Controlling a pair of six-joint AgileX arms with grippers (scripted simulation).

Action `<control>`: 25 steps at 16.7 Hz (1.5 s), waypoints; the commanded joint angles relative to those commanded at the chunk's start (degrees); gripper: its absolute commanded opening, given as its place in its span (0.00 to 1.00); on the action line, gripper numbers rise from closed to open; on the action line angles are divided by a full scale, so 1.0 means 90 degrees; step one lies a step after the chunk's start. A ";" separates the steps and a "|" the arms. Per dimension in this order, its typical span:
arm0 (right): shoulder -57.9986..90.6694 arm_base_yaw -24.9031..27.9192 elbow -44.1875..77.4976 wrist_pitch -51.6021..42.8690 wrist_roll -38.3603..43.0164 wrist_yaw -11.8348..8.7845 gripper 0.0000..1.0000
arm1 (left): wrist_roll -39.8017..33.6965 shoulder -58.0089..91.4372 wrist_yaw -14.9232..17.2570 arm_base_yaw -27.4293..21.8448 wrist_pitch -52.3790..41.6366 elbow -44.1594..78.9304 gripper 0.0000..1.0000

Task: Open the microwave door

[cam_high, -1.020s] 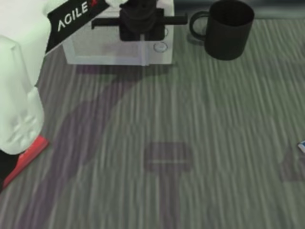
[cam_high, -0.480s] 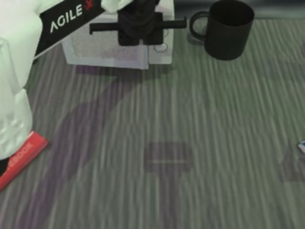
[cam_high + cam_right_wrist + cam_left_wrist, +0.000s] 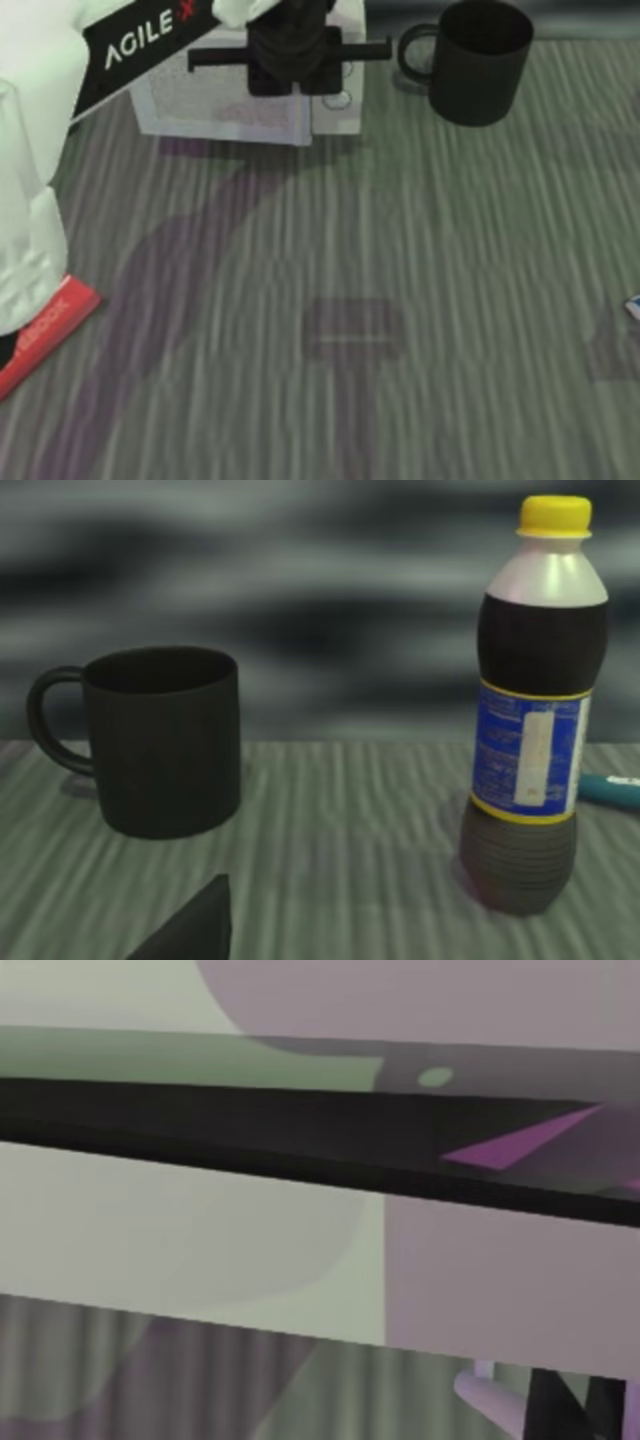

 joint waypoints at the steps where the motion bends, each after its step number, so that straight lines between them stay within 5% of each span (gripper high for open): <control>1: 0.0000 0.0000 0.0000 0.0000 0.0000 0.0000 1.00 | 0.0000 0.0000 0.0000 0.0000 0.0000 0.0000 0.00; 25: 0.0000 0.0000 0.0000 0.0000 0.0000 0.0000 1.00 | 0.0616 -0.0678 0.0296 0.0054 0.0591 -0.1115 0.00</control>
